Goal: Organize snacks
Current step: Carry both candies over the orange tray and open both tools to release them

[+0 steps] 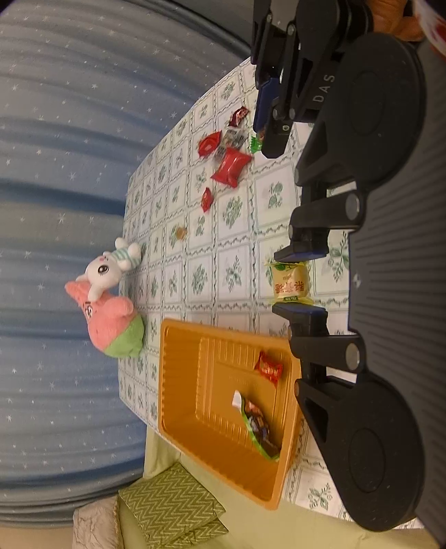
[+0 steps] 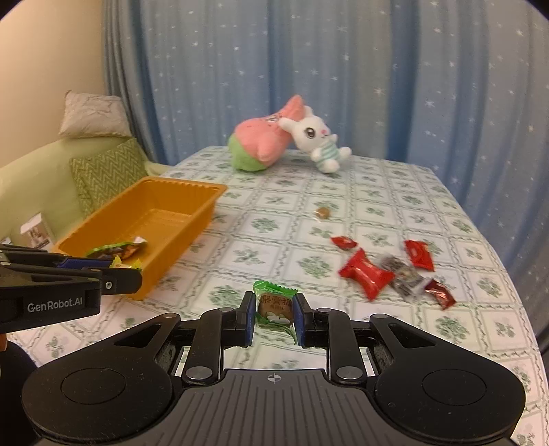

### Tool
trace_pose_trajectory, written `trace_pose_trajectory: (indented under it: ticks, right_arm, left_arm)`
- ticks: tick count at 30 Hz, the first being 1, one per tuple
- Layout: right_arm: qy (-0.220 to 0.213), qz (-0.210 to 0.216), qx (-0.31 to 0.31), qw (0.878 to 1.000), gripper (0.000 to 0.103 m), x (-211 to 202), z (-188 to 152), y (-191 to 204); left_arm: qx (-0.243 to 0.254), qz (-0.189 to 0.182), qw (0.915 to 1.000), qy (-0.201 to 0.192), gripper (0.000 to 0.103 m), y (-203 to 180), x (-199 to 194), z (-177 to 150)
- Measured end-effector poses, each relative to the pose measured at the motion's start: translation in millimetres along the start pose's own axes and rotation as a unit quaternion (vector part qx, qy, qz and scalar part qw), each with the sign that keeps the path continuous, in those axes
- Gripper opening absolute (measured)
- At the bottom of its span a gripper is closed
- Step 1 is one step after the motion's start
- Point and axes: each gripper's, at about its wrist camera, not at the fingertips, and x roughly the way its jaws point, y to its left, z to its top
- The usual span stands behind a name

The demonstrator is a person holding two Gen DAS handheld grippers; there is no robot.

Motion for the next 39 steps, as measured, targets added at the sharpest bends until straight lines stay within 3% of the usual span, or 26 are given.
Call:
trace_pose_trajectory:
  ticks: [20, 39]
  right_arm:
    - [0.020, 0.071, -0.010, 0.997, 0.023, 57.4, 38.2, 68.8]
    - [0.047, 0.098, -0.015, 0.994, 0.023, 118.7, 57.5, 109.1]
  left_arm:
    - [-0.028, 0.042, 0.9987, -0.001, 0.022, 91.5, -1.4, 21.4]
    - [-0.039, 0.041, 0.9982, 0.020, 0.022, 151.7, 34.0, 38.3]
